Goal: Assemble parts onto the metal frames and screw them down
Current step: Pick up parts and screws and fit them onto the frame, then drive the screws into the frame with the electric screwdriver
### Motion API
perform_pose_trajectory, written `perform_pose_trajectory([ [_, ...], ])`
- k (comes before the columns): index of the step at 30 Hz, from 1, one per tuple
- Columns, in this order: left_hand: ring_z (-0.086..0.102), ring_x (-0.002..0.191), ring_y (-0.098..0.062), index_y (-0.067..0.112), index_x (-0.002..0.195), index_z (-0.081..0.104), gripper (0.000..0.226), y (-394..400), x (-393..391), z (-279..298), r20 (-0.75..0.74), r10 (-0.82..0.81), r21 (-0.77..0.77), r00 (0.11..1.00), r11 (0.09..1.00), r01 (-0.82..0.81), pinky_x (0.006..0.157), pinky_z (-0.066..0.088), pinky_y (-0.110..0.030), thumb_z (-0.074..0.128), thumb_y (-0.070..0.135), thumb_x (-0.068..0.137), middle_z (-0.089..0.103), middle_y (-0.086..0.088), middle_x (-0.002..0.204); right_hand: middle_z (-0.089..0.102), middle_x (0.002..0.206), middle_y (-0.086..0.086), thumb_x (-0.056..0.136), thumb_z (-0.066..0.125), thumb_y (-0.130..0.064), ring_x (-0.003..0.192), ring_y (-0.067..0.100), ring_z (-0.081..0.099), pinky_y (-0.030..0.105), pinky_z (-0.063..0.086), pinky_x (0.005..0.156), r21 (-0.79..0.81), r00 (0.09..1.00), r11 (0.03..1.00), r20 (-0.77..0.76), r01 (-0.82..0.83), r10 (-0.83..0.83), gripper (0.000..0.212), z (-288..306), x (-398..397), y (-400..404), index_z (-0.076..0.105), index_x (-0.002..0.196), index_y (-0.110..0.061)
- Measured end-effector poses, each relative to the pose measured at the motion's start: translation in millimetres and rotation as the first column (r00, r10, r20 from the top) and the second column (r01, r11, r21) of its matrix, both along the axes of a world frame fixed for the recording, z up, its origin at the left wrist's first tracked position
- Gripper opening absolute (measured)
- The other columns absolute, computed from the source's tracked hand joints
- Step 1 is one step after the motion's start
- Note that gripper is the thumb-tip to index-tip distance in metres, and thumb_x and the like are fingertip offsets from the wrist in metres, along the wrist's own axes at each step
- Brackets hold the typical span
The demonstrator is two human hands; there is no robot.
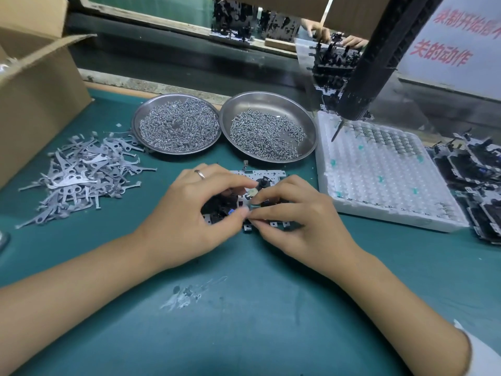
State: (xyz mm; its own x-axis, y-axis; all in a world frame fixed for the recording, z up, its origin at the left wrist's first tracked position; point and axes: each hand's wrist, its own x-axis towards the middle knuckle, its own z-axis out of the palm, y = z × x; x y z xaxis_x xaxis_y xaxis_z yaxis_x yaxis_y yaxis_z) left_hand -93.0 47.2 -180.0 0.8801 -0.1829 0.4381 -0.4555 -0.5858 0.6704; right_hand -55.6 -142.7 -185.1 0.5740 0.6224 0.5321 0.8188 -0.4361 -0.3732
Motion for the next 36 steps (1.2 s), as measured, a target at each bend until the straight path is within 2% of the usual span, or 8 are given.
perform_pose_trajectory([
  [6, 0.058, 0.098, -0.016, 0.019, 0.118, 0.063, 0.052, -6.2, -3.2, -4.5, 0.008, 0.033, 0.203, 0.999, 0.979, -0.034, 0.095, 0.039, -0.034, 0.054, 0.04, 0.072, 0.064, 0.008, 0.098, 0.073, 0.091, 0.001, 0.074, 0.075, -0.01, 0.08, 0.019, 0.058, 0.022, 0.047, 0.078, 0.094, 0.984, 0.994, -0.177, 0.048, -0.03, 0.015, 3.9, -1.1, 0.1, 0.077, 0.088, -0.008],
  [14, 0.057, 0.094, -0.013, 0.022, 0.113, 0.066, 0.046, -10.3, -1.7, -5.6, -0.001, 0.058, 0.167, 0.998, 0.984, -0.057, 0.092, 0.037, -0.03, 0.056, 0.041, 0.073, 0.066, 0.013, 0.091, 0.07, 0.092, 0.004, 0.074, 0.076, 0.0, 0.082, 0.009, 0.053, 0.013, 0.038, 0.076, 0.086, 0.969, 0.995, -0.248, 0.042, -0.02, 0.017, 5.1, -2.2, -2.3, 0.077, 0.09, -0.006],
  [19, 0.056, 0.092, -0.013, 0.022, 0.102, 0.072, 0.032, -11.9, 0.8, -8.3, -0.02, 0.083, 0.111, 0.996, 0.991, -0.08, 0.092, 0.038, -0.03, 0.067, 0.029, 0.071, 0.067, 0.013, 0.088, 0.067, 0.084, 0.007, 0.075, 0.07, 0.0, 0.077, 0.015, 0.058, 0.018, 0.043, 0.072, 0.19, 0.987, 0.976, -0.142, 0.104, -0.077, 0.014, 10.2, -4.0, -3.5, 0.076, 0.086, -0.006],
  [22, 0.058, 0.09, -0.015, 0.023, 0.094, 0.073, 0.024, -10.1, 1.6, -8.3, -0.037, 0.06, 0.076, 0.998, 0.995, -0.057, 0.092, 0.039, -0.035, 0.069, 0.029, 0.071, 0.068, 0.013, 0.086, 0.059, 0.08, 0.008, 0.081, 0.066, -0.001, 0.075, 0.016, 0.055, 0.027, 0.046, 0.072, 0.518, 0.955, 0.812, -0.036, 0.269, -0.294, 0.017, 27.3, -0.4, -6.7, 0.068, 0.094, -0.012],
  [25, 0.058, 0.089, -0.014, 0.026, 0.092, 0.073, 0.023, -8.8, 2.2, -8.4, -0.04, 0.046, 0.06, 0.998, 0.997, -0.043, 0.091, 0.04, -0.034, 0.07, 0.03, 0.07, 0.067, 0.016, 0.085, 0.051, 0.099, 0.013, 0.085, 0.066, -0.015, 0.092, 0.025, 0.053, 0.045, 0.046, 0.083, 0.72, 0.882, 0.562, -0.151, 0.408, -0.446, 0.037, 57.2, 18.6, -10.1, 0.049, 0.118, -0.017],
  [28, 0.057, 0.089, -0.012, 0.027, 0.092, 0.074, 0.023, -8.8, 2.7, -6.5, -0.045, 0.043, 0.048, 0.998, 0.998, -0.04, 0.091, 0.04, -0.034, 0.07, 0.031, 0.069, 0.066, 0.017, 0.086, 0.058, 0.11, 0.004, 0.085, 0.068, -0.024, 0.098, 0.016, 0.059, 0.031, 0.049, 0.09, 0.7, 0.902, 0.575, -0.264, 0.423, -0.343, 0.067, 90.0, 38.5, -5.3, 0.03, 0.139, -0.015],
  [30, 0.057, 0.089, -0.011, 0.029, 0.091, 0.075, 0.024, -8.7, 3.1, -5.2, -0.055, 0.042, 0.043, 0.998, 0.998, -0.04, 0.091, 0.04, -0.033, 0.07, 0.032, 0.068, 0.066, 0.017, 0.086, 0.061, 0.105, 0.014, 0.086, 0.068, -0.02, 0.09, 0.022, 0.062, 0.031, 0.052, 0.084, 0.713, 0.929, 0.595, -0.271, 0.371, -0.253, 0.074, 103.9, 47.8, 2.0, 0.021, 0.143, -0.011],
  [36, 0.057, 0.087, -0.013, 0.029, 0.09, 0.076, 0.025, -10.2, 2.8, -4.8, -0.06, 0.058, 0.025, 0.997, 0.998, -0.057, 0.091, 0.039, -0.033, 0.07, 0.033, 0.066, 0.066, 0.016, 0.084, 0.052, 0.073, 0.011, 0.091, 0.063, -0.015, 0.049, 0.02, 0.051, 0.029, 0.046, 0.048, 0.834, 0.958, 0.479, -0.278, 0.275, -0.066, 0.044, 114.9, 49.1, 28.8, 0.036, 0.122, 0.001],
])
